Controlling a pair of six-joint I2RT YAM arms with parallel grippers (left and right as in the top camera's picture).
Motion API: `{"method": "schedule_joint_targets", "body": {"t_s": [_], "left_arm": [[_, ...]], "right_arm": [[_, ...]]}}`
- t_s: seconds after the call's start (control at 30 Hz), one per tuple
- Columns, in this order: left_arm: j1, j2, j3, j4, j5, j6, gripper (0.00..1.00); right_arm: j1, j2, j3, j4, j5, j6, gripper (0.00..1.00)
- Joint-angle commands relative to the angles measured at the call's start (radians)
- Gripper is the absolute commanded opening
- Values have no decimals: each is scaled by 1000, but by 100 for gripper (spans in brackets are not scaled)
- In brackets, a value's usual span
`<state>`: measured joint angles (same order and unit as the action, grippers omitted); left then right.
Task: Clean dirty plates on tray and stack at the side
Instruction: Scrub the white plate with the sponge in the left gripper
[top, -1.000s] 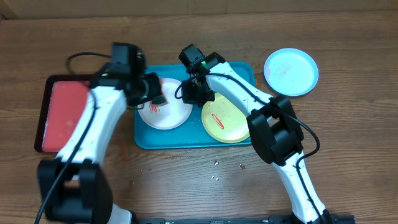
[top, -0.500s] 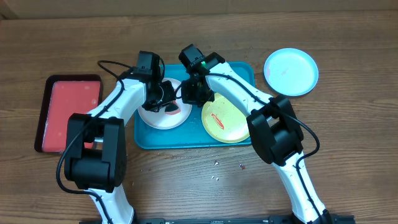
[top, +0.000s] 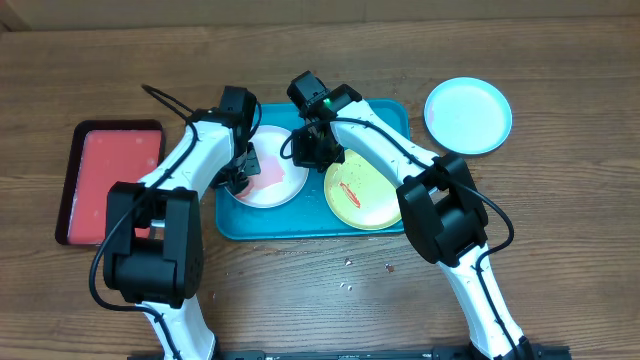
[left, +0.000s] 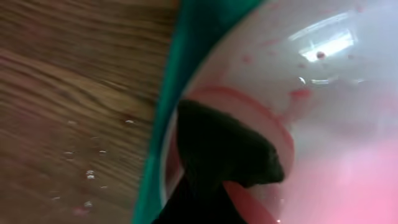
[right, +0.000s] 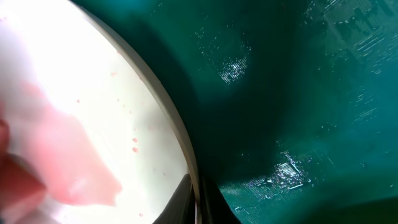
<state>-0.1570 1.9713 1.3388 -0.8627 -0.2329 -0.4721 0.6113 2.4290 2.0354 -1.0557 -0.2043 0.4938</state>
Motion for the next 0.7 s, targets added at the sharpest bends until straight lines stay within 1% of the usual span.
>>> {"method": "schedule_joint_targets", "body": {"t_s": [0.0,0.03,0.07,0.1,0.17,0.27,0.37,0.53,0.67], "left_arm": [[6,3,98,-16,-38,4,4],[0,3,109,20,101,4,5],[-2,3,108,45,178,4,4],[-10,3,89,112,312,4,4],[-20,3,69,159,352,-16,4],[-33,3,23,211,349,-33,4],[-32,3,-9,210,269,-28,4],[-28,3,-48,221,171,19,4],[2,3,-66,228,171,42,4]], "right_arm": [[4,34,-18,-1,46,4,4],[4,34,-18,0,46,4,4],[4,34,-18,0,46,4,4],[4,34,-18,0,46,4,4],[4,34,-18,-1,46,4,4],[4,34,-18,-4,46,4,4],[4,34,-18,-4,46,4,4],[4,34,-18,-5,46,4,4],[4,34,-18,-5,46,4,4]]}}
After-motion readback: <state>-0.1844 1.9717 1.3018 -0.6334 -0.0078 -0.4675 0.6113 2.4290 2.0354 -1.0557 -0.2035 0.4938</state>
